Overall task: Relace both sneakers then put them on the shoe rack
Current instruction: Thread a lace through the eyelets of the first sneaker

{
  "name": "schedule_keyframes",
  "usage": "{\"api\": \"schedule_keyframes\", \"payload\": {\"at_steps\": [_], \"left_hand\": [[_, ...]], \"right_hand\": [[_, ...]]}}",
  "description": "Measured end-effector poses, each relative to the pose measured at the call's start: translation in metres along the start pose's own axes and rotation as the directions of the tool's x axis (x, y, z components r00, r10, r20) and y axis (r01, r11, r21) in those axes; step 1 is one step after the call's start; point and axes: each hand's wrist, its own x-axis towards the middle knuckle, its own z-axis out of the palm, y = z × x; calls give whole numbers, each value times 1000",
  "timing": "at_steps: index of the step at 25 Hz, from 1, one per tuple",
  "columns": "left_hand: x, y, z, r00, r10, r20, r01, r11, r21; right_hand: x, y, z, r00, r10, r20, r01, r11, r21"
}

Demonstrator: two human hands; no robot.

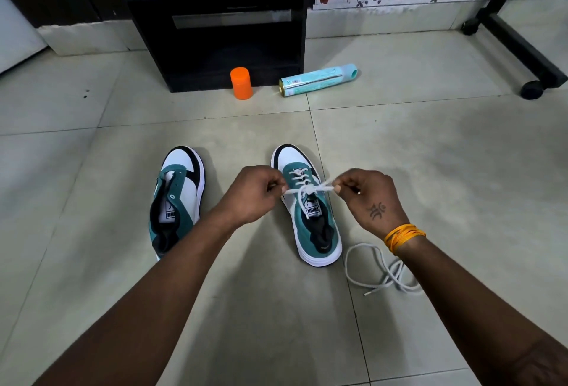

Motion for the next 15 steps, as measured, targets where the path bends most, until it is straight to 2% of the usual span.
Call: {"api": "schedule_keyframes", "payload": {"at_steps": [4, 7, 12, 15], "left_hand": [[-3, -6, 12, 1000, 11, -14, -10, 996, 84], [-5, -6, 11, 999, -30, -33, 30, 999, 11], [-11, 2, 12, 983, -142, -114, 112, 965, -235], [-12, 19, 13, 984, -129, -121, 92, 958, -271]], "right_hand": [[-8, 17, 14, 996, 85, 34, -84, 996, -15], [-9, 15, 15, 996, 76, 49, -77, 997, 16], [-11, 0, 5, 998, -55, -18, 55, 997, -45], [-7, -13, 2, 984, -165, 70, 171, 982, -79]]}}
